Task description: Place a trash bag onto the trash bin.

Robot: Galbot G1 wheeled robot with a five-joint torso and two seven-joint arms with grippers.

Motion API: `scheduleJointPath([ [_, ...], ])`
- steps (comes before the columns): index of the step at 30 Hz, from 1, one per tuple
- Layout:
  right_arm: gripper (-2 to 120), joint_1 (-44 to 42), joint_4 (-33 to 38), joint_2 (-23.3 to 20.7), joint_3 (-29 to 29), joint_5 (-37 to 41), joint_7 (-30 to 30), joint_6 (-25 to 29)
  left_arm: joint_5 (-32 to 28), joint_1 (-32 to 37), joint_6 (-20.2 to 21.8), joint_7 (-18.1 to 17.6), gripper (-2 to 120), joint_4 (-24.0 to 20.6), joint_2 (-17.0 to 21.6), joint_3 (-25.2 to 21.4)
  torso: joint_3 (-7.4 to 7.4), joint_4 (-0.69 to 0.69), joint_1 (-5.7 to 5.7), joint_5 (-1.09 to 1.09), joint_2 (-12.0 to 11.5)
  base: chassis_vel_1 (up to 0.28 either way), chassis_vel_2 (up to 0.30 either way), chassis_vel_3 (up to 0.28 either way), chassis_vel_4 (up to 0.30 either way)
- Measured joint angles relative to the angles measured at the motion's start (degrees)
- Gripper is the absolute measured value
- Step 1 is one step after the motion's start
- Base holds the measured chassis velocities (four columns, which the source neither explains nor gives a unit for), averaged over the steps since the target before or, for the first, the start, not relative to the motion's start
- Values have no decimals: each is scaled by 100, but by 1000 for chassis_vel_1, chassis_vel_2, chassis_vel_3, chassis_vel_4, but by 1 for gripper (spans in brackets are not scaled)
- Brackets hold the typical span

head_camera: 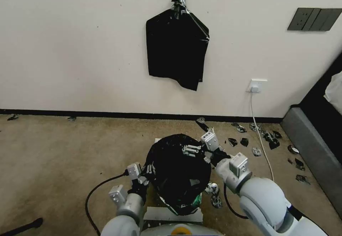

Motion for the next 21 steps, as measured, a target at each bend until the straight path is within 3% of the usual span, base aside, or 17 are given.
scheduleJointPath([
  [5,100,-34,4,-37,57,12,-22,4,42,38,-22,53,45,23,-15,-20,0,0,0,0,0,0,0,0,0],
  [7,100,-41,4,-37,58,13,-23,4,48,41,-23,56,47,24,-17,-20,0,0,0,0,0,0,0,0,0],
  [9,100,-63,2,-17,60,14,-23,4,67,58,-25,58,61,10,-19,-23,0,0,0,0,0,0,0,0,0],
  [21,100,-122,-27,61,96,19,-4,0,282,187,-81,182,97,-180,44,-155,0,0,0,0,0,0,0,0,0],
])
